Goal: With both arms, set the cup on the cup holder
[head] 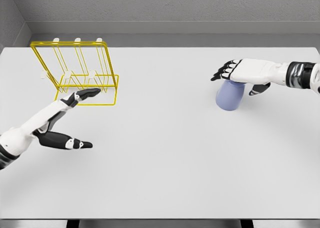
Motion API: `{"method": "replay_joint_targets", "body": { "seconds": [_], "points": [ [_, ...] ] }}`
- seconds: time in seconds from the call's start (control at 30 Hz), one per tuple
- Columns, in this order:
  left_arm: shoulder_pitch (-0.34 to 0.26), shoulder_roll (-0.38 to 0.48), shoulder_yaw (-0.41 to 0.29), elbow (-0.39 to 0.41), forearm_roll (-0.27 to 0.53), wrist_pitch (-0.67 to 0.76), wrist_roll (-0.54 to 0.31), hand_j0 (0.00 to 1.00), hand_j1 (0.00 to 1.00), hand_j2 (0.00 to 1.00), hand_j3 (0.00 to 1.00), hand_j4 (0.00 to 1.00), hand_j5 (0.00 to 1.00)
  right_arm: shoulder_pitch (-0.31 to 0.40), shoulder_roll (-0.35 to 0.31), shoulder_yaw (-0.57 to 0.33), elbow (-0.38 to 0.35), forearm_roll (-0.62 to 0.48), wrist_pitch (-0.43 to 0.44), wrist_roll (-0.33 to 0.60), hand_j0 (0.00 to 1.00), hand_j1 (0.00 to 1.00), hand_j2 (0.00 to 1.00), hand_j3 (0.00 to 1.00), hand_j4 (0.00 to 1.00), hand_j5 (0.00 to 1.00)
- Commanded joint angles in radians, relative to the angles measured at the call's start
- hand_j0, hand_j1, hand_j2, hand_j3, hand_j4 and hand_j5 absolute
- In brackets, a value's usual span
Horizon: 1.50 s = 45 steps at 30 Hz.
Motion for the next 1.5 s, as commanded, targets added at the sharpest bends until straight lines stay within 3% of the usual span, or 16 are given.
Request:
{"method": "replay_joint_targets", "body": {
  "seconds": [0.0,0.33,0.43,0.5,0.73,0.87,1.13,1.33,1.4,1.47],
  "points": [
    [0.0,0.013,-0.031,0.0,0.018,0.0,-0.001,1.0,1.0,1.0,1.0,1.0,1.0,0.0,0.002,-0.001,0.004,0.01,0.001,0.001,0.98,0.98,0.98,0.98,0.98,0.98],
    [-0.009,0.008,-0.072,0.006,0.029,0.102,-0.02,1.0,1.0,1.0,1.0,1.0,1.0,0.003,0.003,-0.001,-0.001,0.041,0.001,-0.001,0.83,0.83,0.83,0.83,0.83,0.83],
    [-0.04,0.0,-0.072,0.003,0.125,0.205,-0.021,1.0,1.0,1.0,1.0,1.0,1.0,0.005,0.003,-0.001,-0.001,0.042,0.001,-0.001,0.82,0.82,0.82,0.82,0.82,0.82],
    [-0.052,-0.01,-0.072,0.001,0.141,0.266,-0.02,1.0,1.0,1.0,1.0,1.0,1.0,0.005,0.003,-0.001,-0.001,0.042,0.001,-0.001,0.79,0.79,0.79,0.79,0.79,0.79],
    [-0.064,-0.009,-0.108,0.0,0.142,0.268,-0.04,1.0,1.0,1.0,1.0,1.0,1.0,0.005,0.005,-0.001,-0.001,0.053,0.001,-0.001,0.71,0.71,0.71,0.71,0.71,0.71],
    [-0.08,-0.01,-0.132,0.0,0.245,0.295,-0.044,1.0,1.0,1.0,1.0,1.0,1.0,0.003,0.003,-0.004,-0.001,0.058,0.001,-0.001,0.68,0.68,0.68,0.68,0.68,0.68],
    [-0.097,-0.01,-0.135,0.003,0.204,0.307,-0.044,1.0,1.0,1.0,1.0,1.0,1.0,-0.012,-0.003,-0.016,-0.008,0.049,0.001,-0.001,0.64,0.64,0.64,0.64,0.64,0.64],
    [-0.124,-0.044,-0.135,0.0,0.218,0.436,-0.044,1.0,1.0,1.0,1.0,1.0,1.0,-0.017,-0.02,-0.026,-0.044,0.049,0.001,0.001,0.64,0.64,0.64,0.64,0.64,0.64],
    [-0.124,-0.07,-0.135,0.0,0.224,0.436,-0.043,1.0,1.0,1.0,1.0,1.0,1.0,-0.015,-0.049,-0.047,-0.1,0.052,0.001,0.001,0.64,0.64,0.64,0.64,0.64,0.64],
    [-0.126,-0.075,-0.135,0.0,0.299,0.462,-0.043,1.0,1.0,1.0,1.0,1.0,1.0,-0.015,-0.061,-0.055,-0.14,0.052,0.001,0.001,0.64,0.64,0.64,0.64,0.64,0.64]
  ]
}}
